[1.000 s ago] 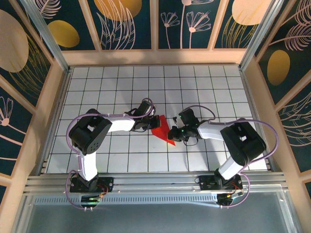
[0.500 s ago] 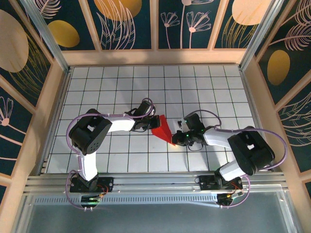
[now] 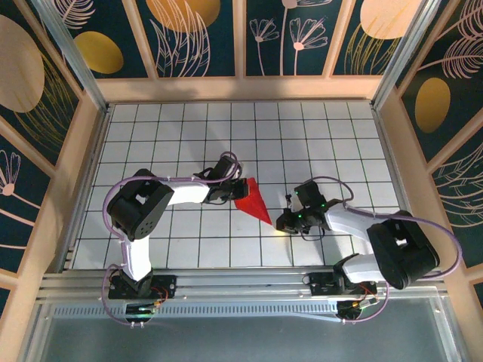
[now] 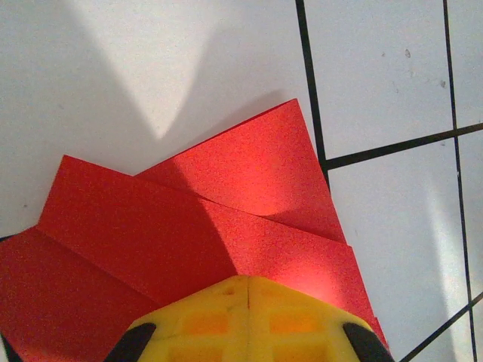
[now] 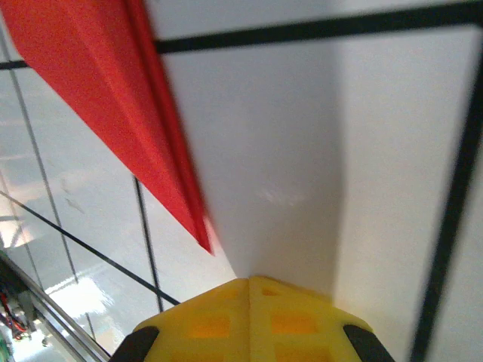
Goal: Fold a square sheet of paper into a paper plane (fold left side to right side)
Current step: Fourth fold the wing at the center of the table, then turn over the paper at the center of the table.
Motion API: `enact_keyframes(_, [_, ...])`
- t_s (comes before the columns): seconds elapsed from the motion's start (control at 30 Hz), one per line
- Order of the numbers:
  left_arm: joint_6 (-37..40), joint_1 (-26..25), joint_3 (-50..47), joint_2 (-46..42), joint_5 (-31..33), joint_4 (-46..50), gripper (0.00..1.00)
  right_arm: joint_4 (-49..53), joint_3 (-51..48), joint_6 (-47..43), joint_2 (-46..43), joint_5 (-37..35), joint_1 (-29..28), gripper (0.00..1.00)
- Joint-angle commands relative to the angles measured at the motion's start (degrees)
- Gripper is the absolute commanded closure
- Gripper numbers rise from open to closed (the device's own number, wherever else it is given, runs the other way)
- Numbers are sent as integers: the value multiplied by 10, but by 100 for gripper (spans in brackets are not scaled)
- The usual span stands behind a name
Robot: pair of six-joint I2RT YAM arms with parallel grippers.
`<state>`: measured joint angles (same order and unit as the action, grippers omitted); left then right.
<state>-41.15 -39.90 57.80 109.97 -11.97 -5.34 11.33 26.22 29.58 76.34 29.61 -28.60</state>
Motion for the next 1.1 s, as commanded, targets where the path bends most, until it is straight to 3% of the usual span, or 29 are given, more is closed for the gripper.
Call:
enact_keyframes(0.0, [5, 6, 9, -5, 0, 31, 95, 82, 38, -35, -33, -16, 17, 100])
enact_keyframes(0.17, [-8, 6, 35, -44, -31, 15, 88, 67, 88, -87, -43, -16, 45, 84])
enact_keyframes(0.4, [1, 12, 30, -139, 37, 59, 75, -47, 134, -135, 36, 26, 49, 64])
enact_keyframes(0.63, [-36, 17, -73, -249, 128, 54, 60, -121, 178, -167, 149, 65, 44, 62])
enact_keyframes(0.8, [-53, 17, -128, -291, 163, 51, 58, -137, 206, -177, 211, 81, 39, 63])
enact_keyframes(1.07, [-53, 17, -139, -296, 180, 68, 57, -164, 216, -160, 258, 114, 33, 72])
